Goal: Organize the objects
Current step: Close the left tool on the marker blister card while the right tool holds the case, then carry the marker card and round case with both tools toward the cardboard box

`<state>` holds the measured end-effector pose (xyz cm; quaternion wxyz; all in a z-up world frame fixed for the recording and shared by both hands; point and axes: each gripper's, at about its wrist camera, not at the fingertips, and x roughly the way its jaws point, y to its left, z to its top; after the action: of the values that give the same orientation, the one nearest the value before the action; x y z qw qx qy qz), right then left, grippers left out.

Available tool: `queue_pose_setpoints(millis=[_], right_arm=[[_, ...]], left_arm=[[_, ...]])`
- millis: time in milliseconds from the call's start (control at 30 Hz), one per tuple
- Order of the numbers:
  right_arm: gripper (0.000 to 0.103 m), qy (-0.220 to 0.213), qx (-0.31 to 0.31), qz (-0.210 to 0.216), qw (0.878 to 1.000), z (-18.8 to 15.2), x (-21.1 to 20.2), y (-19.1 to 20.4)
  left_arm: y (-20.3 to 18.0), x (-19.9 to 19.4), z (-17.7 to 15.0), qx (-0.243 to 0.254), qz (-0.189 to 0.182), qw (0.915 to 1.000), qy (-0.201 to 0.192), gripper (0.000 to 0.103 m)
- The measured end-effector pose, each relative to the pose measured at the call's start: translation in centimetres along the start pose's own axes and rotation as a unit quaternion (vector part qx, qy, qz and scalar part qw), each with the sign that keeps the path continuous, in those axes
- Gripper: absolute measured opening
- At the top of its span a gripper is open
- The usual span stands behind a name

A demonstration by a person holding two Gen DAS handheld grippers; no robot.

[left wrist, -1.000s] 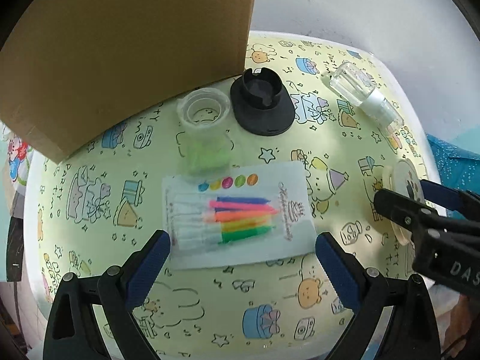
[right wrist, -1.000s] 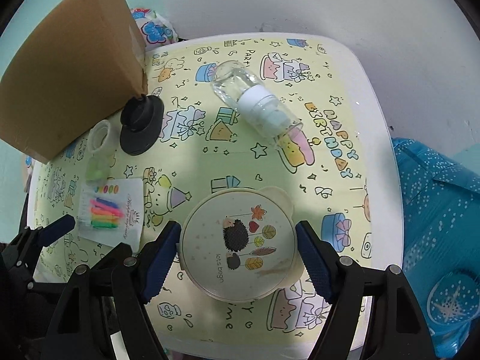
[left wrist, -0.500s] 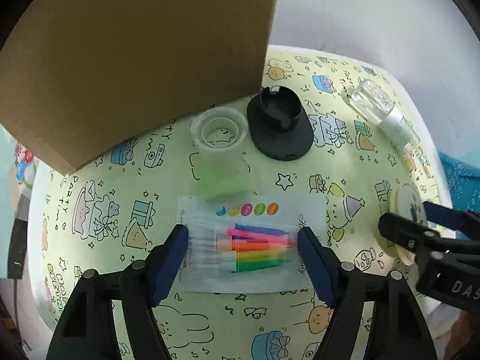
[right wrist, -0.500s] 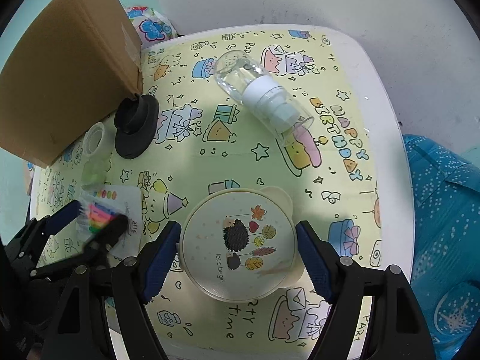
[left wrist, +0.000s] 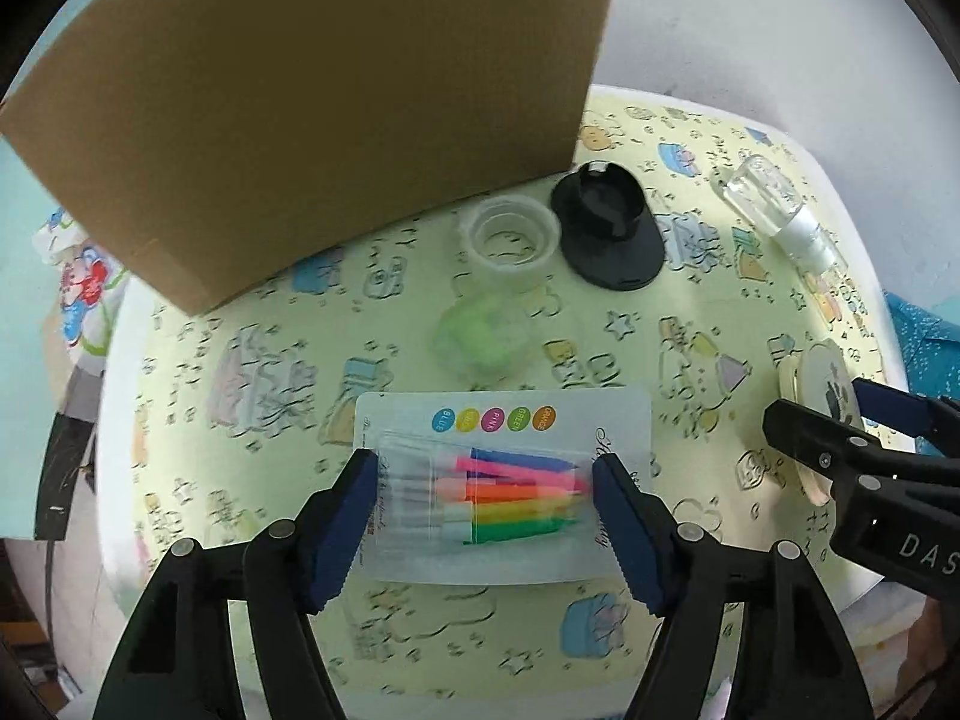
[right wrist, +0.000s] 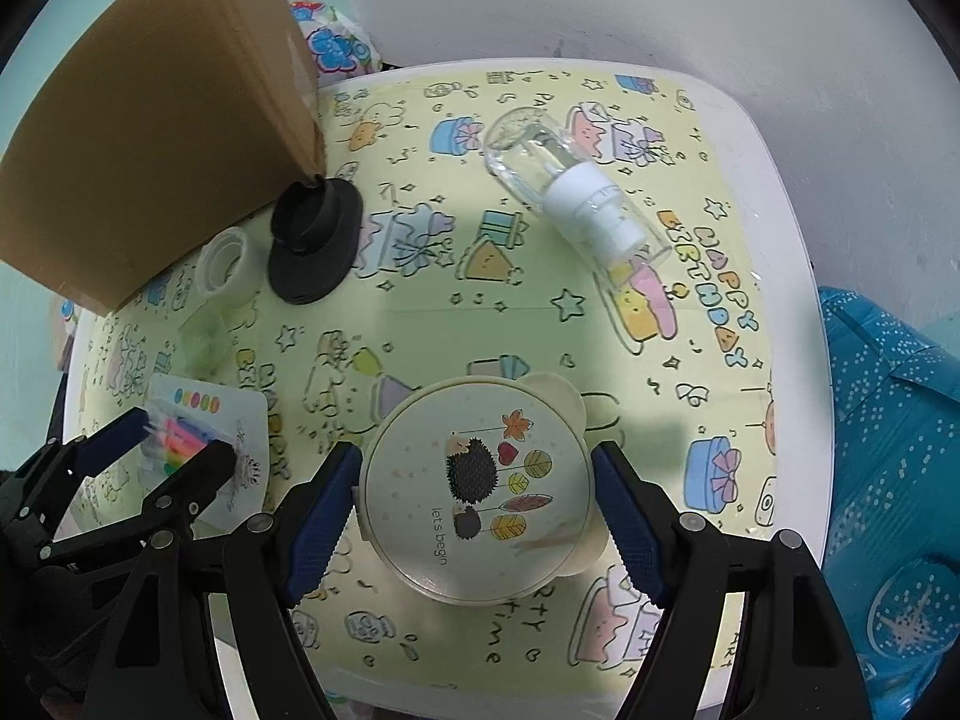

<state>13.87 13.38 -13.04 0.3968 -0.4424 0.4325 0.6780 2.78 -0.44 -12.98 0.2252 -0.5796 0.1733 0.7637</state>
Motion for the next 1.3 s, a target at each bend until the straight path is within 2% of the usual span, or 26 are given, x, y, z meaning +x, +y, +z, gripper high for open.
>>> queue_pose_setpoints(millis=[333,533,700,967,1100,1300], right_arm=[[0.079,0.018,-0.022,-0.006,1.000,1.0,-1.6,2.9],[0.079,0.017,-0.027,-0.008,0.999,1.0,-3.7,4.5],[0.079,0.014,-0.031,-0.006,0.999,2.8,-3.7,5.9],[0.079,0.004,-0.060,-0.019,0.998,4.6,-6.1,7.9],[0.079,0.014,-0.060,-0.011,0.998,5.4,-6.9,8.2],[0.079,-0.001,-0.074,-0.030,0.997,6.2,-8.4,9.2]], left_arm=[[2.4,-3.4,0.8,-0.026,-0.006,0.9996,0.007,0.074],[3.8,-5.7,0.9,-0.030,-0.003,0.9995,-0.003,0.074],[3.9,-6.6,2.2,-0.038,-0.007,0.9992,-0.005,0.074],[4.9,-9.3,3.5,-0.036,0.004,0.9991,-0.021,0.074],[5.4,-10.3,4.0,-0.043,0.000,0.9986,-0.031,0.074],[5.9,-11.5,4.6,-0.041,0.001,0.9984,-0.040,0.074]])
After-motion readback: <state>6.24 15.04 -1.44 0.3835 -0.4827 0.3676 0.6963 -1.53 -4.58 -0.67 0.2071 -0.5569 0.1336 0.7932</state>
